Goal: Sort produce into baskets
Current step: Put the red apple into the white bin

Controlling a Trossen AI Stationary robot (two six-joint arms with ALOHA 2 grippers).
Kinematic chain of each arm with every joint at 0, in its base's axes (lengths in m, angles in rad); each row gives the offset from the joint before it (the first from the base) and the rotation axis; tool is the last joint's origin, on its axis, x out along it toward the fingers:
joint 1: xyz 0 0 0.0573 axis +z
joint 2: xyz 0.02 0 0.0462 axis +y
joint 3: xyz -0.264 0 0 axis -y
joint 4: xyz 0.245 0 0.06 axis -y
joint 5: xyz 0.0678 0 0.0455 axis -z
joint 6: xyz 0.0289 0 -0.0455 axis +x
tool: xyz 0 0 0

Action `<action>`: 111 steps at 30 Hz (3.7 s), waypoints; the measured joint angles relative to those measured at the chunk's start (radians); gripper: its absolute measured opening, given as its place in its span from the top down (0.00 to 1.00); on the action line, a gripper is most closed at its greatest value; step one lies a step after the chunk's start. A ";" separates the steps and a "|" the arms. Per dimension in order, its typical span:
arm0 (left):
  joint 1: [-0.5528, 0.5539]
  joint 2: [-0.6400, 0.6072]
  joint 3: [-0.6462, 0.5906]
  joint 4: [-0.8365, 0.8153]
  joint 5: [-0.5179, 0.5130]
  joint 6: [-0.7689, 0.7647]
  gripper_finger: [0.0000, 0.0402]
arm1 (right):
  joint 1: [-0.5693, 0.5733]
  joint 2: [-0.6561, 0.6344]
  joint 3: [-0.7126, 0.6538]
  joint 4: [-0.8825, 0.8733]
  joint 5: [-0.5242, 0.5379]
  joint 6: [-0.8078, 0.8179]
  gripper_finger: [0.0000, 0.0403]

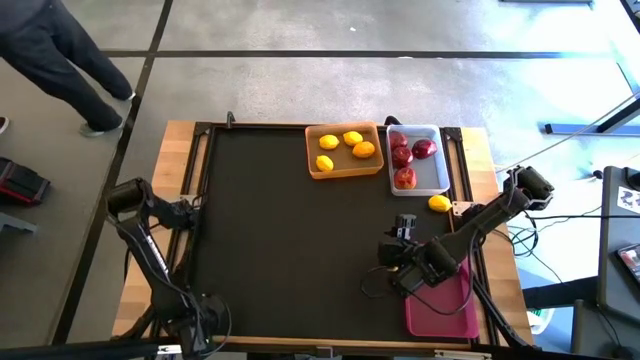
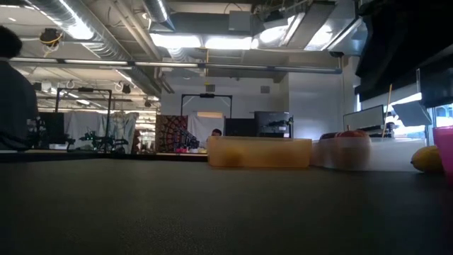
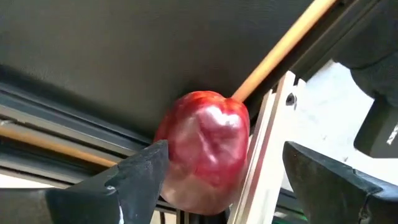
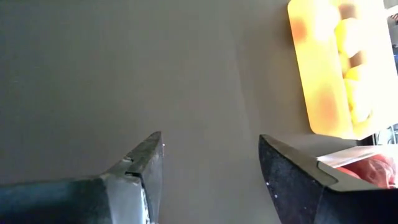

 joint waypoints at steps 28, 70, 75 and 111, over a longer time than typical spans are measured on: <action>0.018 0.120 -0.013 -0.008 0.166 0.262 0.37 | 0.000 0.000 0.000 0.017 0.000 -0.009 0.47; 0.429 -0.374 0.036 0.296 -1.050 1.001 0.41 | -0.012 0.001 0.000 0.199 0.565 -0.143 0.24; 0.490 -0.374 0.036 0.487 -1.027 1.208 0.41 | -0.012 0.001 0.000 0.260 0.564 -0.283 0.25; 0.892 -0.533 -0.241 1.060 -0.578 1.528 0.41 | -0.384 -0.103 -0.300 1.305 -0.100 -0.893 0.25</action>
